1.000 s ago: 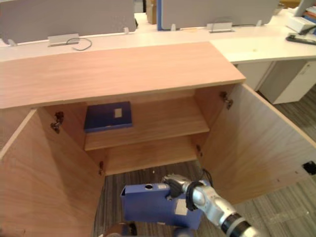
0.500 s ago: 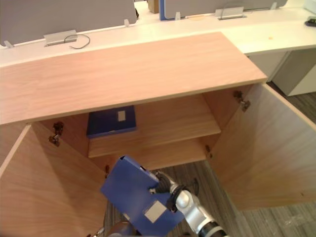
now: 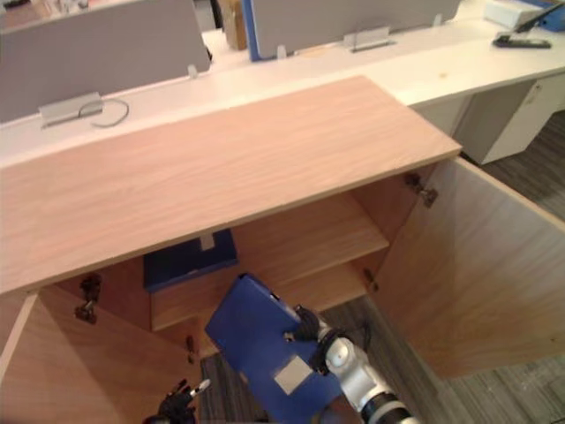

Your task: Walk over to the cabinet, pick up the folder, carry it to the office cabinet, place the folder inside the office cabinet, then close the office cabinet door

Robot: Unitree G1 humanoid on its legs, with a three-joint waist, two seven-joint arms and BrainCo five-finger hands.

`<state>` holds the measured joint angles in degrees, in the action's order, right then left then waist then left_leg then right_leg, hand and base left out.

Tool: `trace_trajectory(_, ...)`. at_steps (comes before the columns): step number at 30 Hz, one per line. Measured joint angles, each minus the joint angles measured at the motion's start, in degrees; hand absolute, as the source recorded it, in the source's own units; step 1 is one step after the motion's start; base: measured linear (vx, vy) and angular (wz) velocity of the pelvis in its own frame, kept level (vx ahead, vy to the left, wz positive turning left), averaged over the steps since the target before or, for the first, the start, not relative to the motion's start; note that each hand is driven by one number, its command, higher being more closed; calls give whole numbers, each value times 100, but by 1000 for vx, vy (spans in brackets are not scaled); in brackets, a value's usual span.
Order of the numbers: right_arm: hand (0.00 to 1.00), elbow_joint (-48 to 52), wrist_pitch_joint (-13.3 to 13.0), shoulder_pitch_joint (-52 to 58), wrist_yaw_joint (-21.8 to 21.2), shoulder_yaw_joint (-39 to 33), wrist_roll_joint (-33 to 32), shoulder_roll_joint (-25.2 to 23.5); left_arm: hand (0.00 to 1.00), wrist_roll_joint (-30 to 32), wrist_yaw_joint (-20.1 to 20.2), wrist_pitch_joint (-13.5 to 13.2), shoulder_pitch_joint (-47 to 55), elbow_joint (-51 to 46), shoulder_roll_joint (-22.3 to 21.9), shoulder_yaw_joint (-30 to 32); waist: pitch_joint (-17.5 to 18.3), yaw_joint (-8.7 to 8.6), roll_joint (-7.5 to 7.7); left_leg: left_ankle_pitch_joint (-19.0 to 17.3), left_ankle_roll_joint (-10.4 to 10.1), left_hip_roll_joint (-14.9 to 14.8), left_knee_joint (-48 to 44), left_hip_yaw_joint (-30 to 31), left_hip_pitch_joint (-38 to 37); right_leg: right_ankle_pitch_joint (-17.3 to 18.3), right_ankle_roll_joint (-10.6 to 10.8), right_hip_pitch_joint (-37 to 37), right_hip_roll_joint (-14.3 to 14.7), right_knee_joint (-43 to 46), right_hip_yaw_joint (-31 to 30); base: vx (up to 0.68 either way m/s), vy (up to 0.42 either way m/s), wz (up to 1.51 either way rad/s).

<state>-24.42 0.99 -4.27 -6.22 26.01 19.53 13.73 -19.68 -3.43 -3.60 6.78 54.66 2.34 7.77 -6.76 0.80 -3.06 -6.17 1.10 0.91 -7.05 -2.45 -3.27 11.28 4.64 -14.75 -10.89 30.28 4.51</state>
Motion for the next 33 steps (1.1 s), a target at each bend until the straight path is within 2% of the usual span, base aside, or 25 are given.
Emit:
trace_trajectory(1, 100, 42, -4, 58, 5, -24, -105, -94, 0, 47, 7, 2, 36, -1, 99, -6, -115, 18, 216, -157, -106, 98, -134, 62, -67, -418, -48, 221, 29, -684, 34, 34, -191, 43)
trace_trajectory(2, 100, 53, -25, 99, 13, -45, -181, -91, 0, 76, 10, -2, -7, 44, 114, 48, -227, 53, 268, -313, -156, 129, -296, 93, -108, -366, 36, 297, -35, -672, 114, 10, -176, 26)
trace_trajectory(5, 100, 205, -10, 278, 17, -112, -263, -81, 0, 138, 12, -12, 109, 45, 12, 216, -173, 114, 48, -610, -333, -209, -753, 92, 149, -308, -45, 368, 288, -844, 205, -5, -169, -1)
trace_trajectory(7, 100, 701, -5, 588, 16, -178, -449, -34, 0, 100, 19, -11, 113, 30, -136, 610, -180, 90, -9, -911, -435, -422, -1518, 174, 626, -123, -197, 227, 437, -676, 339, 6, -120, 15)
trace_trajectory(10, 100, 1150, -5, 644, 0, -206, -811, 66, 0, 94, 69, -24, 77, -137, -224, 836, -346, 97, 18, -1127, -458, -556, -2889, 143, 1326, 36, -272, 20, 480, -212, 358, 38, -53, 2)
trace_trajectory(12, 100, 1506, -12, 633, -5, -250, -1198, 97, 0, 110, 108, -32, 69, -145, -232, 904, -368, 93, -5, -1466, -436, -606, -3454, 83, 1554, 380, -283, -329, 455, 490, 273, 46, 13, -16)
trace_trajectory(14, 100, 1942, -103, 598, 22, -572, -1969, 93, 0, 111, 152, -35, 47, -268, -286, 937, -397, 81, 17, -1827, -413, -606, -4142, -55, 1940, 790, -231, -840, 320, 1344, 174, 32, 66, -2)
trace_trajectory(21, 100, 2242, -493, 293, 289, -1510, -4451, -208, 0, 88, 220, -80, 4, -471, -327, 967, -513, 114, 46, -2662, -334, -401, -4970, -308, 2522, 1558, -91, -1748, -170, 2857, -1, -19, 40, 17)
trace_trajectory(22, 100, 2279, -558, 237, 326, -1632, -4672, -275, 0, 84, 225, -82, 4, -475, -340, 1012, -514, 130, 49, -2718, -325, -390, -5057, -323, 2603, 1619, -95, -1839, -223, 2978, 4, 8, 11, 28)
trace_trajectory(23, 100, 2278, -674, 96, 397, -1824, -5253, -358, 0, 19, 214, -86, -14, -484, -342, 1083, -527, 157, 73, -2753, -324, -378, -5208, -323, 2748, 1678, -106, -1967, -274, 3134, 11, 18, 10, 22)
trace_trajectory(28, 100, 2275, -943, -225, 875, -2397, -6425, -422, 0, -82, 157, -83, -39, -606, -405, 1400, -568, 194, 133, -2766, -322, -362, -5514, -294, 3282, 1777, -143, -2346, -474, 3443, 173, 24, -2, 30)
trace_trajectory(33, 100, 1894, -1202, -1404, 1696, -2738, -7605, -316, 0, -372, 29, -74, -26, -735, -424, 1445, -622, 214, 156, -2762, -328, -360, -5671, -283, 3891, 1761, -172, -2902, -553, 3606, 214, -13, -3, 17)
